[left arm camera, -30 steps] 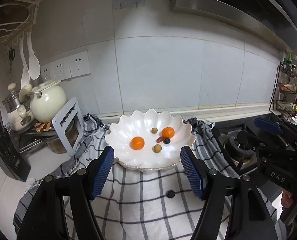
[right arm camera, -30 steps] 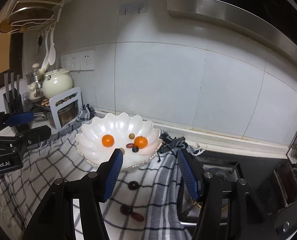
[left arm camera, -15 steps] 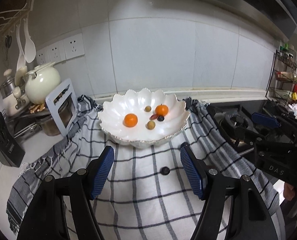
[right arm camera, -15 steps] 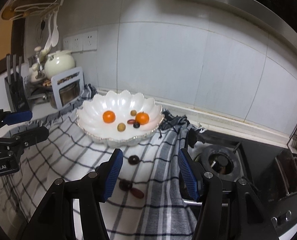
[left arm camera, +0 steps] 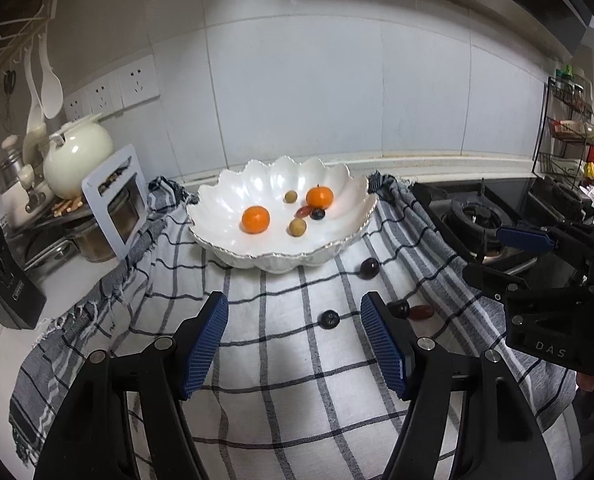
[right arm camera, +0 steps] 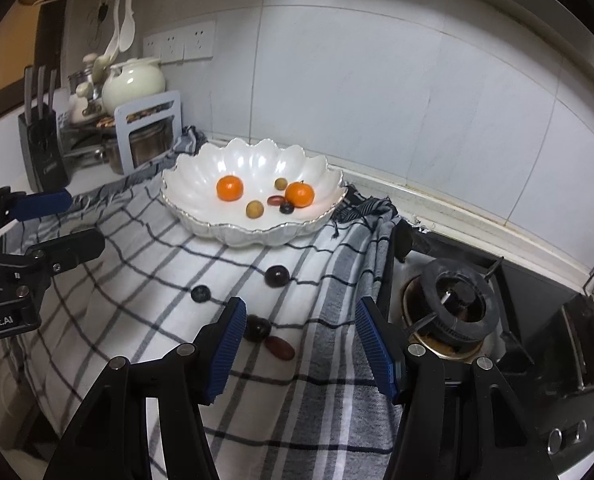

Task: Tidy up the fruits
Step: 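Lower the left gripper toward a blueberry while the right gripper approaches a red date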

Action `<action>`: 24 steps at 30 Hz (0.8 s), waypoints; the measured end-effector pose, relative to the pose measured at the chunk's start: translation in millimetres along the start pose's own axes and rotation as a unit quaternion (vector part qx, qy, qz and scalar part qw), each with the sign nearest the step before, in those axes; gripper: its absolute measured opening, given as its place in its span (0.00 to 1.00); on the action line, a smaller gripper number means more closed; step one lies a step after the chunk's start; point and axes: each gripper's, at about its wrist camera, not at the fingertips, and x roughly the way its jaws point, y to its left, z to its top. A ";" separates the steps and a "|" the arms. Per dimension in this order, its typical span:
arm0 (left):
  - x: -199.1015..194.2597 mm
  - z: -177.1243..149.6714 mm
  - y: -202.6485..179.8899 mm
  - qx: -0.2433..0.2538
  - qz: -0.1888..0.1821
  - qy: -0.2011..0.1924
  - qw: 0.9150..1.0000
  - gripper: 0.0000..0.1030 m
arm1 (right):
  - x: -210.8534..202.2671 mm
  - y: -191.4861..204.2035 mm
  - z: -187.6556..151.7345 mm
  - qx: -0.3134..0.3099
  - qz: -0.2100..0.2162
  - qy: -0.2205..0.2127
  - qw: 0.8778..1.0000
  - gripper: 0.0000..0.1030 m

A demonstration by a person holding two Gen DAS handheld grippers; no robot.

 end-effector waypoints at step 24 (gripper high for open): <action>76.6 -17.2 -20.0 0.019 -0.023 0.064 0.997 0.60 | 69.2 3.0 -20.0 -0.064 0.055 0.076 0.994 0.38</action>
